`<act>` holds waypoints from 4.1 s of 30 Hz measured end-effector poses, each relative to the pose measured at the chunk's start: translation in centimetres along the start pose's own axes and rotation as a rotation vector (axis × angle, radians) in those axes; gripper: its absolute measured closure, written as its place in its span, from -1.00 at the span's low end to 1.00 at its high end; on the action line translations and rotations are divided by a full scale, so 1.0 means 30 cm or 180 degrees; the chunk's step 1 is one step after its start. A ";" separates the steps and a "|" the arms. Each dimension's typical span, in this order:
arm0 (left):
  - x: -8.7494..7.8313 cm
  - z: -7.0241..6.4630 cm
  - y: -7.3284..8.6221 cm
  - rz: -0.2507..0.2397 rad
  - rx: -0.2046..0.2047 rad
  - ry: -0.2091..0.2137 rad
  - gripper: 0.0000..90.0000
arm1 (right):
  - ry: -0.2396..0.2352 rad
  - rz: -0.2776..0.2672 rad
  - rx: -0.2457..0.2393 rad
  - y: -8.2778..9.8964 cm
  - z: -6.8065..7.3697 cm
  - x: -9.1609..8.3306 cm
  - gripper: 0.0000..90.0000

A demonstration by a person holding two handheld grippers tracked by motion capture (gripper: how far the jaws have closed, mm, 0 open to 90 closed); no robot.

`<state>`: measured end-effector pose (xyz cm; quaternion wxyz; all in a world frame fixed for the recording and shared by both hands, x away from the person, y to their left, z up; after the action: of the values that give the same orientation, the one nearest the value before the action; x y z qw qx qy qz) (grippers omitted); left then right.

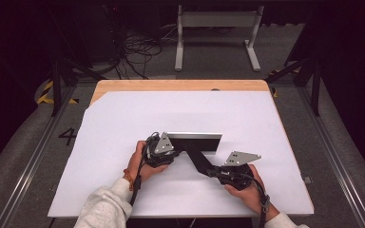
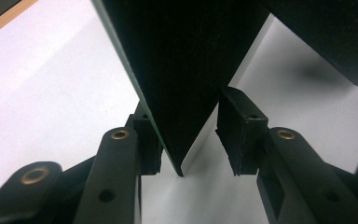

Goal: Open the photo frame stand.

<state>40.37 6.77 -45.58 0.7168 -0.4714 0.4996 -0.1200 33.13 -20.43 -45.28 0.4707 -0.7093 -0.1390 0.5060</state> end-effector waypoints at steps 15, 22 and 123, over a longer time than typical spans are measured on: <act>-0.020 0.019 0.007 -0.0020 -0.0019 0.0052 0.43 | 0.0052 0.0038 -0.0017 0.007 0.000 -0.003 0.85; -0.063 0.023 -0.005 -0.0204 -0.0027 0.0093 0.43 | 0.0070 0.0030 -0.0023 0.008 -0.002 -0.010 0.86; -0.344 -0.033 0.208 -0.0047 -0.0245 0.0110 -0.09 | 0.0490 -0.0098 -0.0139 0.006 -0.040 -0.136 0.83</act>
<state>32.81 16.13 -44.38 0.6885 -0.5001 0.5127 -0.1142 32.26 -23.90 -42.97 0.4721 -0.7540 -0.1244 0.4395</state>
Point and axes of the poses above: each handheld gripper's, and its own axes: x roughly forward along the jaws, y roughly out of its underside, z roughly to its left, the point moved 1 cm from there along x, roughly forward along the jaws, and after that the axes turned 9 degrees about -x, right-handed, at the moved point
